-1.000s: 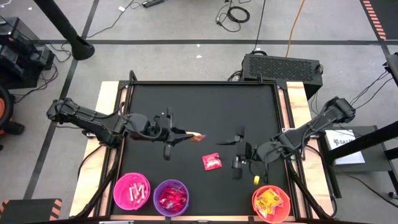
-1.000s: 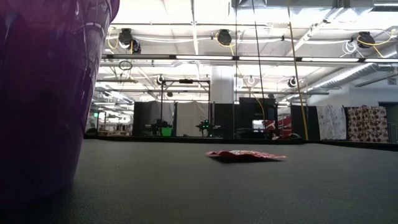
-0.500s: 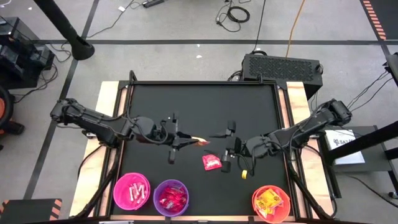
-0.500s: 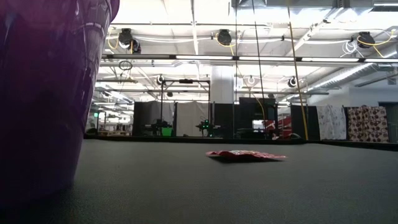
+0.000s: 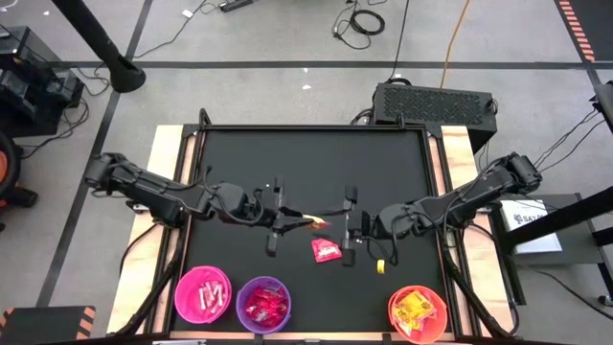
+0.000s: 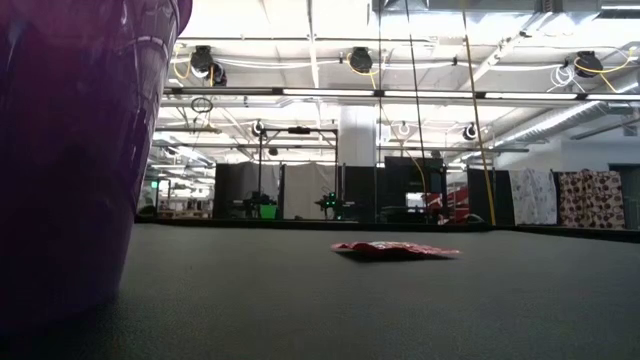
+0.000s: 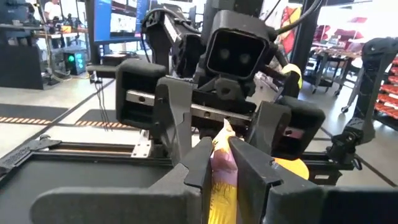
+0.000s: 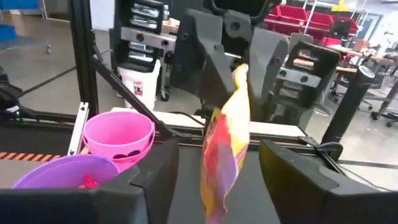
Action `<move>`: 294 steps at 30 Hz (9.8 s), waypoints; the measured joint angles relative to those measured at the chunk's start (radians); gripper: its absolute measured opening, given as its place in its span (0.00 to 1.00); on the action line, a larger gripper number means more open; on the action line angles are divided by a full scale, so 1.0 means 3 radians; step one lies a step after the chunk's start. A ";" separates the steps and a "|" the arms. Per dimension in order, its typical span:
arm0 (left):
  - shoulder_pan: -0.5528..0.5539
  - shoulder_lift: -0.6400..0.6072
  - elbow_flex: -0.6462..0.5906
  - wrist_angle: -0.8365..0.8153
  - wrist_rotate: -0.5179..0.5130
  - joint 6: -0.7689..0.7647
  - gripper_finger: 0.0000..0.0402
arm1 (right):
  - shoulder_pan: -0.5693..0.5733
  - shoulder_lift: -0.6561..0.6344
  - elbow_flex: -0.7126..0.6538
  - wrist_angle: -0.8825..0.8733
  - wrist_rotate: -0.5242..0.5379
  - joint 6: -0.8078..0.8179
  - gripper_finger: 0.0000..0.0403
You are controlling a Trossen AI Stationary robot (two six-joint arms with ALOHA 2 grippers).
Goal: Sort candy by brand, put in halloween buckets
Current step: Put the yellow candy into the orange bucket, then put the red candy into the violet bucket
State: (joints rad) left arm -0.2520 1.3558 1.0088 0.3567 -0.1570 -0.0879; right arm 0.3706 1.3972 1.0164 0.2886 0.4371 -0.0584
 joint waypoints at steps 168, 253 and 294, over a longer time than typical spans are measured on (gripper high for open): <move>0.0179 0.0446 0.0135 -0.2081 0.0006 0.0413 0.66 | 0.0203 0.1755 0.0526 -0.2042 0.0030 0.1262 0.00; 0.0076 0.0825 0.0172 -0.2544 -0.0187 -0.0244 0.66 | -0.0416 0.0460 0.0239 -0.3094 -0.0563 0.1130 0.00; -0.0207 0.0412 0.0287 -0.0109 -0.1259 0.0517 0.66 | 0.0560 -0.0154 0.0323 -0.2321 0.2980 0.1261 0.00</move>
State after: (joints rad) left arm -0.3141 1.4793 1.0950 0.3240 -0.5346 0.0671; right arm 0.5388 1.3510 1.1133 -0.4077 1.3311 0.3199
